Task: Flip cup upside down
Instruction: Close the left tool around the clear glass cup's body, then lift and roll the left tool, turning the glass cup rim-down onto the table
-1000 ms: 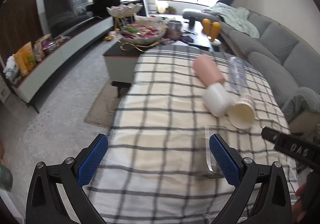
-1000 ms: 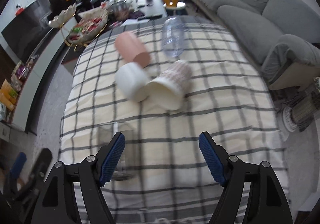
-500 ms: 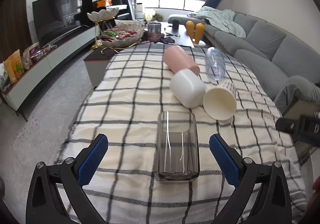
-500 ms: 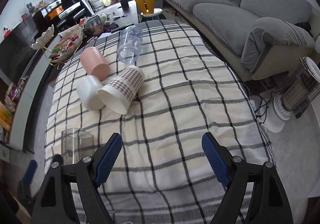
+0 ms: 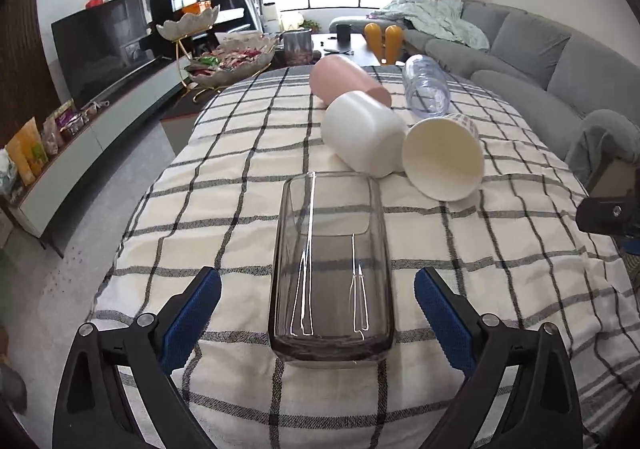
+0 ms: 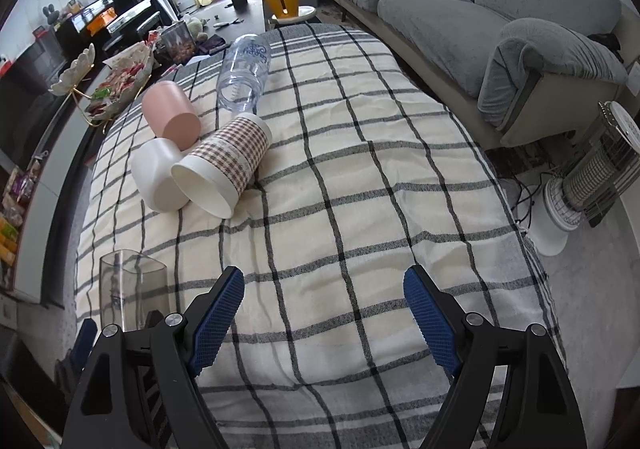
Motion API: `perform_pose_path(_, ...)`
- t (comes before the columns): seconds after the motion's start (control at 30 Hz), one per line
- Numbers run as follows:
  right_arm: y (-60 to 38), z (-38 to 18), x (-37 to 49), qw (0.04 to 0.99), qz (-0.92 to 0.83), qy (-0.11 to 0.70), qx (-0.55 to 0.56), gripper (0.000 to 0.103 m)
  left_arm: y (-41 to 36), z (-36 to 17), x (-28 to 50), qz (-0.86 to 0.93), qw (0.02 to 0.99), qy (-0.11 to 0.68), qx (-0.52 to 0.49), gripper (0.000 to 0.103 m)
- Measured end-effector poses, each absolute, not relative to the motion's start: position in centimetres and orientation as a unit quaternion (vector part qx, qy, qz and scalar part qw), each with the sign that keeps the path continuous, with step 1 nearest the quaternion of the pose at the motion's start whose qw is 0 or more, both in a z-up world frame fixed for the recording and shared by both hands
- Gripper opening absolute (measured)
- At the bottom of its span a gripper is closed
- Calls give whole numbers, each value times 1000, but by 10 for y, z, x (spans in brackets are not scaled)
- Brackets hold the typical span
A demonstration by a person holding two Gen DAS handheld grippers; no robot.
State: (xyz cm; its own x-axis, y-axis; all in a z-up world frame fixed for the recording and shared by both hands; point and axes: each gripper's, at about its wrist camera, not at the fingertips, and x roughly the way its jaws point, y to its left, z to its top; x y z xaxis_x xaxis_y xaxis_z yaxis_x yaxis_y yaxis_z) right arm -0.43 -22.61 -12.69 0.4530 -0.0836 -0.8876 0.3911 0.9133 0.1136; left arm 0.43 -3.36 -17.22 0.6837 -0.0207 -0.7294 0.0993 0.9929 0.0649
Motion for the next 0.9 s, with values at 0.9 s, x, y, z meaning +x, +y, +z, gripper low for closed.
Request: perform_pose_path(0.9,-224,-86,-6,852,-102,475,195,82,-31,-164,31,-61,843,528,76,57)
